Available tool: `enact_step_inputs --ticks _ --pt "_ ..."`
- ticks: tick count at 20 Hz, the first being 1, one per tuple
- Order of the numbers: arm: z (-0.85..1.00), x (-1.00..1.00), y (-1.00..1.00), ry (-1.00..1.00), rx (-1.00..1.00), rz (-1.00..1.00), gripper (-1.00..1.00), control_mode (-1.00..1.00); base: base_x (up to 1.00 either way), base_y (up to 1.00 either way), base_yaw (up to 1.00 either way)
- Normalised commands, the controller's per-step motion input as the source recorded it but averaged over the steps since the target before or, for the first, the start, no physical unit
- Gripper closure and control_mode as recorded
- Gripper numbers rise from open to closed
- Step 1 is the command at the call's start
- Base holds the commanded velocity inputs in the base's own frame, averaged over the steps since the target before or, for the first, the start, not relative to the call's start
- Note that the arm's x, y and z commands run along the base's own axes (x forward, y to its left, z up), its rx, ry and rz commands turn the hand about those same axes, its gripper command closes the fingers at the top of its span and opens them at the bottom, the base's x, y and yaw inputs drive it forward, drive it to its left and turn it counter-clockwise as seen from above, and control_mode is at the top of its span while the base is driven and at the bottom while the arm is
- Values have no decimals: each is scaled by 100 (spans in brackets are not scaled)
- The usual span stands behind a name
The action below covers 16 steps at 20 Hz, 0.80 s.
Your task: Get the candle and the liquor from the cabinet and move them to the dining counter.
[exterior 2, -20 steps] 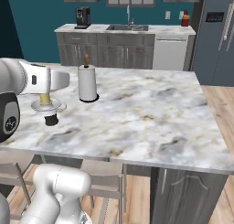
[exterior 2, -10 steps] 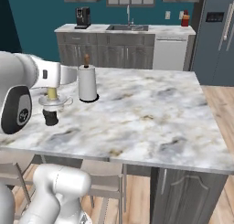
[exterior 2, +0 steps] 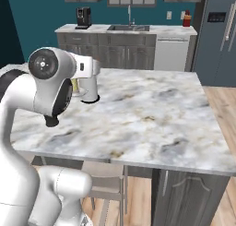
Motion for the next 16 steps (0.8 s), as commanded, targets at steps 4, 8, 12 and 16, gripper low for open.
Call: enact_step_inputs --ticks 4,8,12,16 --pt "-42 82 0 1 0 27 100 -100 0 0 0" --pt "-40 64 0 1 0 30 100 -100 0 0 0" --pt "-48 56 0 0 2 33 100 -100 0 0 0" --pt "-34 59 0 2 2 29 100 -100 0 0 0"
